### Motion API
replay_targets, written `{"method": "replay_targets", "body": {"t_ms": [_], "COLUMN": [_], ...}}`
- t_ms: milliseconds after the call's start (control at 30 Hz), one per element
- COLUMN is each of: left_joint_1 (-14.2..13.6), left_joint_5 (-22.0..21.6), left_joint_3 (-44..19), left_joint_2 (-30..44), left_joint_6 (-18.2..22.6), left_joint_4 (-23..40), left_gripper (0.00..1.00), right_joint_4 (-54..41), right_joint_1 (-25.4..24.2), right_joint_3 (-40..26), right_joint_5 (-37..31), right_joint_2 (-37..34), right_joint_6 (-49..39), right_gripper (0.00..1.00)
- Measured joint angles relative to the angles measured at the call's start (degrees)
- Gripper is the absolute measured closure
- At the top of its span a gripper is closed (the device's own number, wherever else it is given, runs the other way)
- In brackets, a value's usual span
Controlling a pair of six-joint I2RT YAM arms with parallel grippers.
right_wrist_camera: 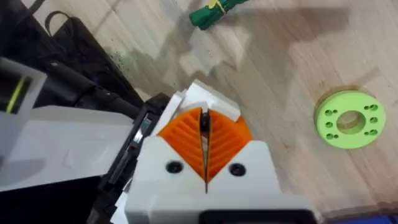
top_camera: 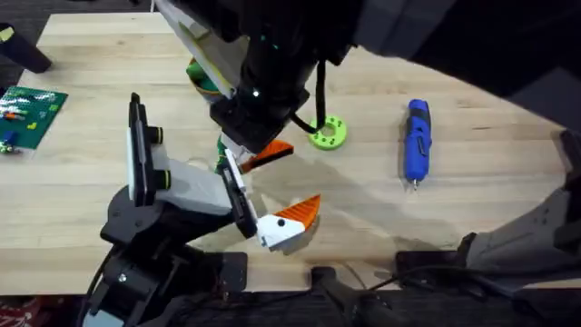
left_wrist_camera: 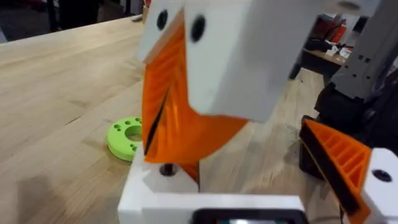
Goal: Pick up the gripper from the table and insert it into the empty holder that is missing its gripper. Then pick up a screw, insert it into the mounting hole, and use the screwdriver to tighten it. Finally, clean up the table by picking up the vegetable and placing it into the bucket.
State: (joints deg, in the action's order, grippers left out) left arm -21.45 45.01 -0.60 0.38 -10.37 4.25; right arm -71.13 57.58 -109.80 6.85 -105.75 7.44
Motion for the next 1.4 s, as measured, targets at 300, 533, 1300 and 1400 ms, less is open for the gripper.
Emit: {"method": "replay_targets", "body": {"t_ms": [300, 533, 1300, 1400], "left_joint_1": [0.0, 0.0, -0.04, -0.04], "left_joint_5": [0.01, 0.0, 0.85, 0.85], "left_joint_3": [0.0, 0.0, 0.0, 0.0], "left_joint_2": [0.0, 0.0, 0.52, 0.52], "left_joint_6": [-0.08, -0.16, -1.03, -1.03], "left_joint_4": [0.01, 0.0, 0.07, 0.07], "left_gripper": [0.018, 0.018, 0.018, 0.018], "right_joint_4": [-0.43, 0.39, 0.39, 0.37], "right_joint_1": [0.47, 0.59, 0.44, 0.44], "right_joint_3": [-0.02, -0.02, -0.52, -0.52], "right_joint_5": [-0.6, -0.95, -1.22, -1.23], "right_joint_2": [0.0, -0.11, -2.43, -2.43], "right_joint_6": [0.0, -0.25, -0.66, -0.66], "right_gripper": [0.993, 0.993, 0.993, 0.993]}}
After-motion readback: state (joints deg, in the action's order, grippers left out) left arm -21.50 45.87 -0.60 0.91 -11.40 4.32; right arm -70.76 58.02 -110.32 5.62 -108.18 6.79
